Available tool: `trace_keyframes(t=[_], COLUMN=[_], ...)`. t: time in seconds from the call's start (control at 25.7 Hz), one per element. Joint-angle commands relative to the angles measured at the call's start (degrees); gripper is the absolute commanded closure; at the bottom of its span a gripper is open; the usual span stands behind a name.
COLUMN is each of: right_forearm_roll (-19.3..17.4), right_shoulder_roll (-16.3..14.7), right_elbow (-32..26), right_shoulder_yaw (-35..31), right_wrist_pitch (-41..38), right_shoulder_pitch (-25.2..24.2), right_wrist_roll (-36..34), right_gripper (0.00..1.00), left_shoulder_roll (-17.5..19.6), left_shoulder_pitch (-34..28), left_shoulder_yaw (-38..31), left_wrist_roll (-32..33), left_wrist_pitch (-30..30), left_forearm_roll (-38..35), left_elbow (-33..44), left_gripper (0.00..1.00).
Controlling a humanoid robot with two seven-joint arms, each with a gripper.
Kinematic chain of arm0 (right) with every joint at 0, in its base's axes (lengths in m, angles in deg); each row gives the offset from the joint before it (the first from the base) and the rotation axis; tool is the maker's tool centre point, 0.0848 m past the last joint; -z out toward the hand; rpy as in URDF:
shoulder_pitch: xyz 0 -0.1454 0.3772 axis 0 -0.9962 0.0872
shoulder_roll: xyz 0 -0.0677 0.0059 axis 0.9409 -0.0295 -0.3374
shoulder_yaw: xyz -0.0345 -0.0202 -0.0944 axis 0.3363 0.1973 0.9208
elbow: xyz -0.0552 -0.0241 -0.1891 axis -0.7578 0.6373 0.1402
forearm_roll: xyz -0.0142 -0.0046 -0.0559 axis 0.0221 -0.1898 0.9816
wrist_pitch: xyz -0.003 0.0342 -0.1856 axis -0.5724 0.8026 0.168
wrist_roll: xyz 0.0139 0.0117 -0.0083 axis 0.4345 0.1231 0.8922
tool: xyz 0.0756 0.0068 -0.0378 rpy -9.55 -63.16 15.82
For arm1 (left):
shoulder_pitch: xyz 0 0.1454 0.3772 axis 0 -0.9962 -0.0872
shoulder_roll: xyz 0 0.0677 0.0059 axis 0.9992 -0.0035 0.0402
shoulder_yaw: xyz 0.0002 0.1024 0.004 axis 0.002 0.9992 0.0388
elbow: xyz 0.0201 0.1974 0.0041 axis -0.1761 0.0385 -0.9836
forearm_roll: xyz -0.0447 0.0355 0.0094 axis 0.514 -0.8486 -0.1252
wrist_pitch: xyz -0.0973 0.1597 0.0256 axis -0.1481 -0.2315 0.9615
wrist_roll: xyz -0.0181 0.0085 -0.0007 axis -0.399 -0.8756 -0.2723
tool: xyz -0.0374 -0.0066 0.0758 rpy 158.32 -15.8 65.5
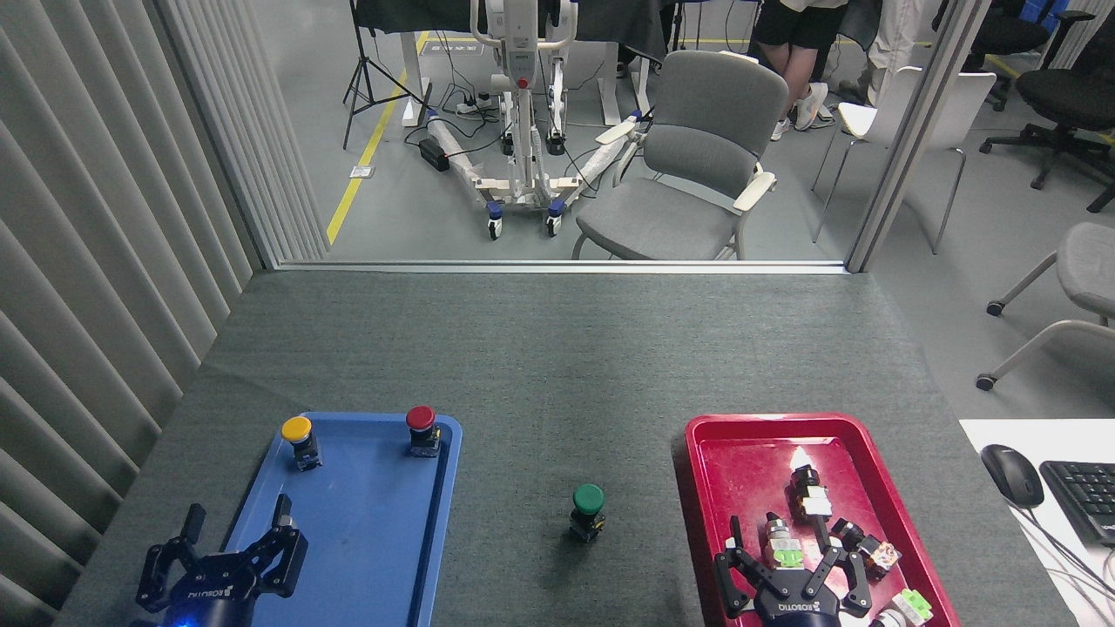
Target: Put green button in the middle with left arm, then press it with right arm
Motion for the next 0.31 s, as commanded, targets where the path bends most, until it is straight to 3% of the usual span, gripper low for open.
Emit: trace_keyframes(t=[0.0,0.27], right_forearm_roll=[0.02,-0.07], right_shoulder_roll=[0.09,0.0], right_elbow=[-0.18,-0.09], right_shoulder_yaw=[-0.02,0.16], right_wrist_pitch=[-0.02,-0.03], right_shoulder_pitch=[0.0,0.09], right_wrist_roll=[-0.08,-0.25], right_gripper=[0.0,0.0], left_shoulder_roll=[0.36,0.44], left_shoulder_pitch=[-0.23,-0.23], left_shoulder_yaw=[0.03,-0.14], left_wrist_roll=[0.12,0.73], left_wrist_pitch=[-2.0,-3.15], left_forearm_roll=[-0.01,0.07], left_elbow=[0.14,0.22], left_gripper=[0.0,0.0])
